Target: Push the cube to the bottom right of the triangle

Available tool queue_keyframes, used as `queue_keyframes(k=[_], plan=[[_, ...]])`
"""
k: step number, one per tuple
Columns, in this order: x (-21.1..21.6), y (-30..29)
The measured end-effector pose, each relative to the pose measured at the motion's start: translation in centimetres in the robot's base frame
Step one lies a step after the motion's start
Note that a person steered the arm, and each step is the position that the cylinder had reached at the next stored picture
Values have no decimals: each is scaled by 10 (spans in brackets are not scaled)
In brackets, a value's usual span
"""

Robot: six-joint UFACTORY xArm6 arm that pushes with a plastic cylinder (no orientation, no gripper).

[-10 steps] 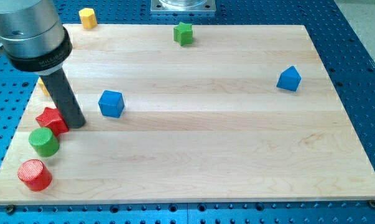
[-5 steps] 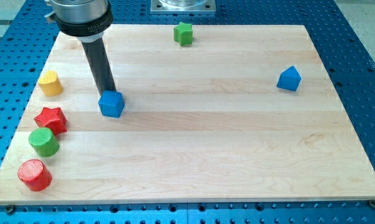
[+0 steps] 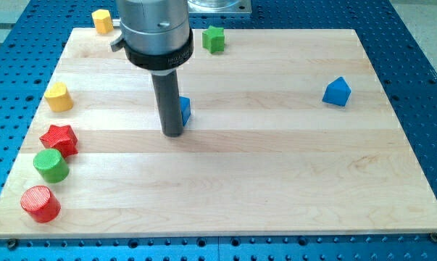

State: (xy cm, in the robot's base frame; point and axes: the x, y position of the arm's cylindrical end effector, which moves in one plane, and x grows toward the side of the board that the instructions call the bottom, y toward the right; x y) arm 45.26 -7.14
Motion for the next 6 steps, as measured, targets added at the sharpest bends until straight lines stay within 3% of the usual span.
queue_keyframes(k=[1,2,4,5,6], plan=[[-31,-35],[-56,-29],[-1,136],[10,181],[14,154]])
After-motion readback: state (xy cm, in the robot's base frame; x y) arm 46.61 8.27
